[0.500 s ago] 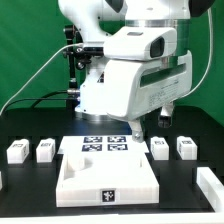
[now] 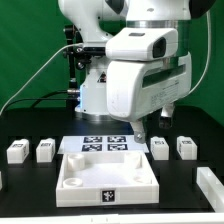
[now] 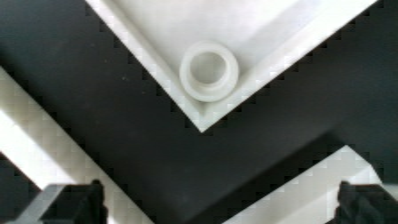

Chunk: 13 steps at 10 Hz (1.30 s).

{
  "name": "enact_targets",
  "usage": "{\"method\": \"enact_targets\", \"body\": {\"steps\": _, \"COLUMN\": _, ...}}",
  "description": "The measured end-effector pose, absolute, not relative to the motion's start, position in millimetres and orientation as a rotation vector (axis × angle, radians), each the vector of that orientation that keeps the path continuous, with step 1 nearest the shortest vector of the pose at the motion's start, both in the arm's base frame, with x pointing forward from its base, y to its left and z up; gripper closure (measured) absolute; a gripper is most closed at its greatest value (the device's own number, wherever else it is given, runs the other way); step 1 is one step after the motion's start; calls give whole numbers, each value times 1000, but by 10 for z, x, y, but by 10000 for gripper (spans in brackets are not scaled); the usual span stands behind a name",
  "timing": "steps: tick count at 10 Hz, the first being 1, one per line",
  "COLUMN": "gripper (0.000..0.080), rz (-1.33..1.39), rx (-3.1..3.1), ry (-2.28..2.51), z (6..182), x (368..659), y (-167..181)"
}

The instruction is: Assemble one leg

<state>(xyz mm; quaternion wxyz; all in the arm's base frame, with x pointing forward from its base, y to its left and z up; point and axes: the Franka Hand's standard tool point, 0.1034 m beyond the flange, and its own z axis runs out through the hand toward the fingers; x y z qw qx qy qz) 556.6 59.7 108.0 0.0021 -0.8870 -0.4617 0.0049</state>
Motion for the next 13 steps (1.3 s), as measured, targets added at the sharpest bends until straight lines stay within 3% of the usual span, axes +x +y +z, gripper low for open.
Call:
{"method": "enact_targets", "body": {"steps": 4, "gripper": 150, "rz": 28, "rx": -2416, "ry": -2010, "z": 1115, "x": 4931, "y": 473}}
{"method": "enact_targets", "body": {"steps": 6, "gripper": 150, "rz": 35, "rx": -2183, "ry": -2261, "z": 1080, "x": 4888, "y": 369}}
{"method": "enact_targets", "body": {"steps": 10, "gripper": 150, "rz": 43, "rx": -2141, "ry": -2296, "z": 1053, "x": 4856, "y": 353}}
{"method": "enact_targets", "body": {"steps": 13, "gripper": 150, "rz": 34, "rx": -2098, "ry": -2302, "z": 567, "x": 4260, "y": 91}}
